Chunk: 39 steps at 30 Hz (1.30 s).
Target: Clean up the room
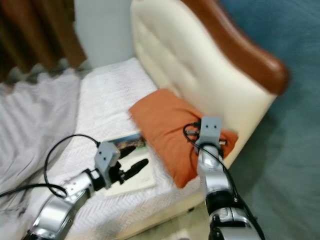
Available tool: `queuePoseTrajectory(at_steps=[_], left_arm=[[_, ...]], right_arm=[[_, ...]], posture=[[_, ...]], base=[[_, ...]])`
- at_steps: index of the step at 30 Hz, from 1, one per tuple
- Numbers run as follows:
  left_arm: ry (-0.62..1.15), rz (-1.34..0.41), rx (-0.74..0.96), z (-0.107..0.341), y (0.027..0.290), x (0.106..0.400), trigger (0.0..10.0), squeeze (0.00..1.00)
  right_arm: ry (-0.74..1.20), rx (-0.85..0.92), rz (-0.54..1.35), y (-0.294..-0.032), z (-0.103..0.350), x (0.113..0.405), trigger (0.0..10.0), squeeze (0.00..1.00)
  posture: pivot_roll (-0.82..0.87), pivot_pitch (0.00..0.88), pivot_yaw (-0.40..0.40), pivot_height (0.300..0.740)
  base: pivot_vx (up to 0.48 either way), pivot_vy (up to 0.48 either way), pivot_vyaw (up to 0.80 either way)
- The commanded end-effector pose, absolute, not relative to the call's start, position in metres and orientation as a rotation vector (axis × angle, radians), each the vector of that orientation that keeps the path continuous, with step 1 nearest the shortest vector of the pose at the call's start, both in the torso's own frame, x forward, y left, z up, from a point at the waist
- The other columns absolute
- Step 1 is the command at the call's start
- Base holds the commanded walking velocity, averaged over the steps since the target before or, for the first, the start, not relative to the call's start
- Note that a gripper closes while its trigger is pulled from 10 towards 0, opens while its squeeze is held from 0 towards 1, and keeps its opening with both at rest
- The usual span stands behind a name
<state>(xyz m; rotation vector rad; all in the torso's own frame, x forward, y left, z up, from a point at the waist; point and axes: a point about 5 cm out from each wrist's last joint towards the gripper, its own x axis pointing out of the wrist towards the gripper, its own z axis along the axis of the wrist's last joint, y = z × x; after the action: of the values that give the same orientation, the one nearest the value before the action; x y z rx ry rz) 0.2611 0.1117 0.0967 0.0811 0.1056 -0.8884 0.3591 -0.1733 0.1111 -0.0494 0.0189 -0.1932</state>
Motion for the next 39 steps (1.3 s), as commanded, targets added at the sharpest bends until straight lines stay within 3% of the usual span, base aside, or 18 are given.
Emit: queuePoseTrajectory(at_steps=[1, 6, 13, 17, 20, 24, 29, 39], left_arm=[[0.116, -0.968, 0.06, 0.1, 0.106, 0.252, 10.0, 0.0], [0.143, -1.092, 0.006, 0.113, 0.101, 0.227, 10.0, 0.0], [0.143, -0.832, -0.093, 0.116, 0.12, 0.232, 10.0, 0.0], [0.099, -0.739, -0.106, 0.126, 0.123, 0.226, 10.0, 0.0], [0.145, -0.83, -0.106, 0.122, 0.111, 0.203, 10.0, 0.0], [0.173, -0.833, -0.113, 0.119, 0.11, 0.193, 10.0, 0.0], [0.246, -0.818, -0.177, 0.116, 0.109, 0.17, 10.0, 0.0], [0.369, -0.836, -0.178, 0.132, 0.117, 0.1, 10.0, 0.0]], right_arm=[[-0.106, -0.028, -0.3, -0.192, 0.141, 0.368, 0.0, 0.0], [-0.067, 0.005, -0.339, -0.184, 0.145, 0.381, 0.0, 0.0], [-0.076, 0.043, -0.373, -0.183, 0.14, 0.379, 0.0, 0.0], [-0.059, 0.084, -0.498, -0.199, 0.137, 0.375, 0.0, 0.0], [-0.013, 0.236, -0.584, -0.203, 0.131, 0.374, 0.0, 0.0], [-0.003, 0.338, -0.571, -0.2, 0.133, 0.378, 0.0, 0.0], [-0.037, 0.328, -0.456, -0.189, 0.148, 0.388, 0.0, 0.0], [-0.049, 0.361, -0.561, -0.205, 0.156, 0.388, 0.0, 0.0]], posture=[[0.08, 0.3, 0.026, 0.74], [0.1, 0.35, 0.029, 0.74], [0.06, 0.326, 0.012, 0.74], [0.09, 0.358, 0.001, 0.74], [0.1, 0.373, 0.004, 0.74], [0.1, 0.368, 0.006, 0.74], [0.13, 0.387, 0.013, 0.74], [0.24, 0.477, 0.085, 0.74]], base=[[0.0, 0.0, 0.0], [0.0, 0.0, 0.0], [0.0, 0.0, 0.0], [0.0, 0.0, 0.0], [0.0, 0.0, 0.0], [0.0, 0.0, 0.0], [0.0, 0.0, 0.0], [0.0, 0.0, 0.0]])
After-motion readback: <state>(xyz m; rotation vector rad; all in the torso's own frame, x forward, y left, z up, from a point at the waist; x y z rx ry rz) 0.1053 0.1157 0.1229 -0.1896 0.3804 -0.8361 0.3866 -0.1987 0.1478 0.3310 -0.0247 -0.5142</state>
